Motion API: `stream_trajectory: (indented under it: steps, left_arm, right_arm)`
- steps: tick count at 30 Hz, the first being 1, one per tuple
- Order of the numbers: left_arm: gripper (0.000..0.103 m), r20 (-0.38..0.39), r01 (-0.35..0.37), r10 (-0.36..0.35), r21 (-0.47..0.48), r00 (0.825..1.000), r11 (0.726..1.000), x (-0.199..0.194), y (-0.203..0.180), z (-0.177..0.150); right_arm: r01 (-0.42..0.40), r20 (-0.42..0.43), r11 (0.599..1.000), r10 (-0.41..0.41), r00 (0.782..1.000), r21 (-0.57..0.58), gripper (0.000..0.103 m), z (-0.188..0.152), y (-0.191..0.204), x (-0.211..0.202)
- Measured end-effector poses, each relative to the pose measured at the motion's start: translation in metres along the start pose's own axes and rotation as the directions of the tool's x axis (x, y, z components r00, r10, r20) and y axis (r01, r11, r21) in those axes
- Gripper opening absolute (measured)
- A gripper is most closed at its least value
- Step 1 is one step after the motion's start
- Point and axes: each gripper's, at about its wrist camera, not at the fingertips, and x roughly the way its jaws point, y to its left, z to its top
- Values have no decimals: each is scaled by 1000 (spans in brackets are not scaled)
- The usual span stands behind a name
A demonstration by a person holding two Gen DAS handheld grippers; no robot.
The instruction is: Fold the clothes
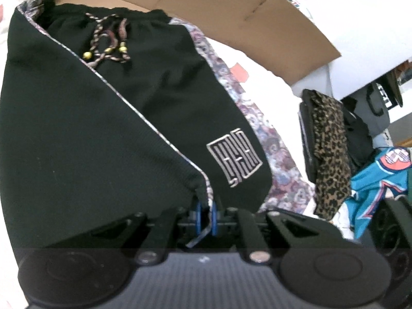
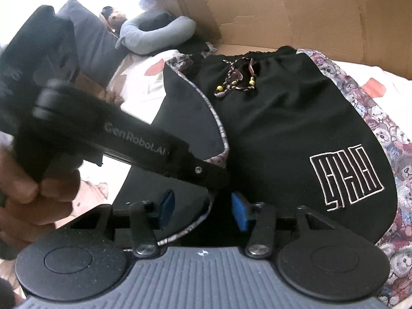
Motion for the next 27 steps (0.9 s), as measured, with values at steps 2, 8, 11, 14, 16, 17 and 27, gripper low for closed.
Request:
stream_trajectory:
  steps: [2, 8, 11, 14, 16, 17, 27]
  left_arm:
    - [8, 8, 5, -5, 6, 1000, 1000, -1, -4, 0]
    - [8, 32, 42, -41, -24, 999, 999, -2, -13, -1]
    - [8, 33, 38, -38, -27, 999, 999, -1, -13, -1]
    - [9, 41, 48, -47, -23, 998, 999, -1, -14, -1]
    - [10, 55, 53, -53, -3, 997, 999, -3, -18, -2]
    - [12, 63, 54, -55, 13, 997, 998, -5, -20, -3]
    - [40, 118, 27, -32, 48, 993, 998, -21, -12, -6]
  right_arm:
    - [10, 13, 1000, -11, 1000, 16, 51, 1, -1, 0]
    - [43, 45, 998, -46, 998, 54, 46, 4, -8, 1]
    - [70, 54, 996, -73, 996, 61, 32, 3, -11, 1]
    - [92, 58, 994, -96, 994, 63, 8, 0, -18, 0]
    - [87, 71, 994, -92, 993, 64, 3, -2, -22, -1]
    - [86, 78, 994, -91, 993, 64, 2, -2, -23, -3]
    - [113, 112, 988, -124, 986, 103, 1, -4, -42, -20]
